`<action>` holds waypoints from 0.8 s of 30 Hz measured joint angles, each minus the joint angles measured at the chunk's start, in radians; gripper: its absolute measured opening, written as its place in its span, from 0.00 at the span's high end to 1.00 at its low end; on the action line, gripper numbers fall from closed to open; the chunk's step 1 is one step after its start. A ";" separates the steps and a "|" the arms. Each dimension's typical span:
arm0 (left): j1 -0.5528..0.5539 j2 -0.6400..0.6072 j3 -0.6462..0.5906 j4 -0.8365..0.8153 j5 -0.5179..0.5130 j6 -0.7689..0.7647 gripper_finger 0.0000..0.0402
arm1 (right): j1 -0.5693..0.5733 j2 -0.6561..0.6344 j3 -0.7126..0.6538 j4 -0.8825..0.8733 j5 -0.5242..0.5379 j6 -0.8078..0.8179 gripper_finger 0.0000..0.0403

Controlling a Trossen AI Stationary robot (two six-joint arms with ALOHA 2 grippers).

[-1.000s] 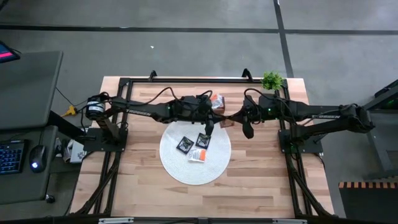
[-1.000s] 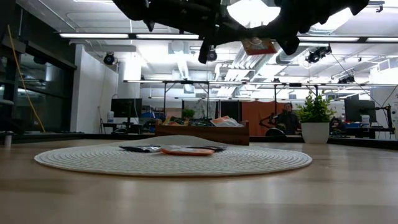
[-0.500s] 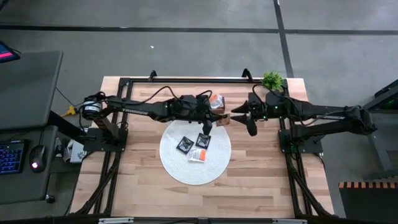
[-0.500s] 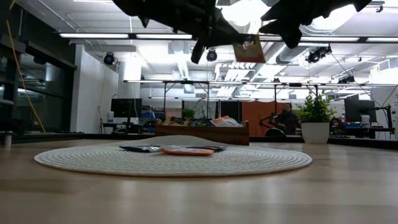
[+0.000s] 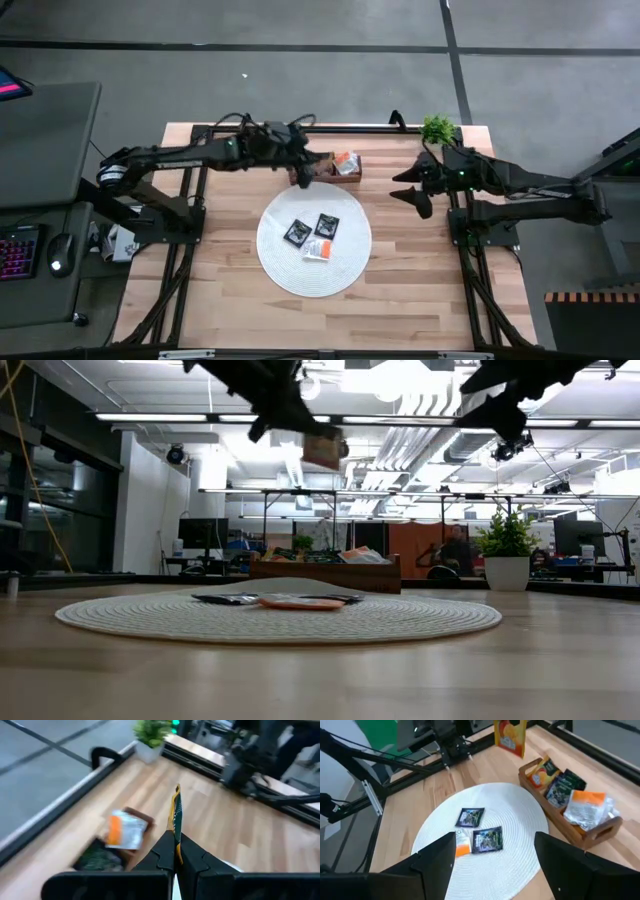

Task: Pick & Place Tea
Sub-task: Put the yellow tea bag into the left section of the wooden organizer

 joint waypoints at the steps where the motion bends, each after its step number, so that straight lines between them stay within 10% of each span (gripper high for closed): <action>1: 0.014 -0.008 0.001 -0.015 0.000 0.008 1.00 | 0.000 -0.017 0.000 -0.014 0.008 0.000 0.34; 8: 0.102 -0.034 -0.008 -0.190 0.029 0.064 1.00 | 0.000 -0.129 0.000 -0.068 0.045 0.026 0.34; 24: 0.295 -0.032 -0.251 0.030 0.254 0.097 1.00 | 0.000 -0.190 0.000 -0.074 0.037 0.058 0.34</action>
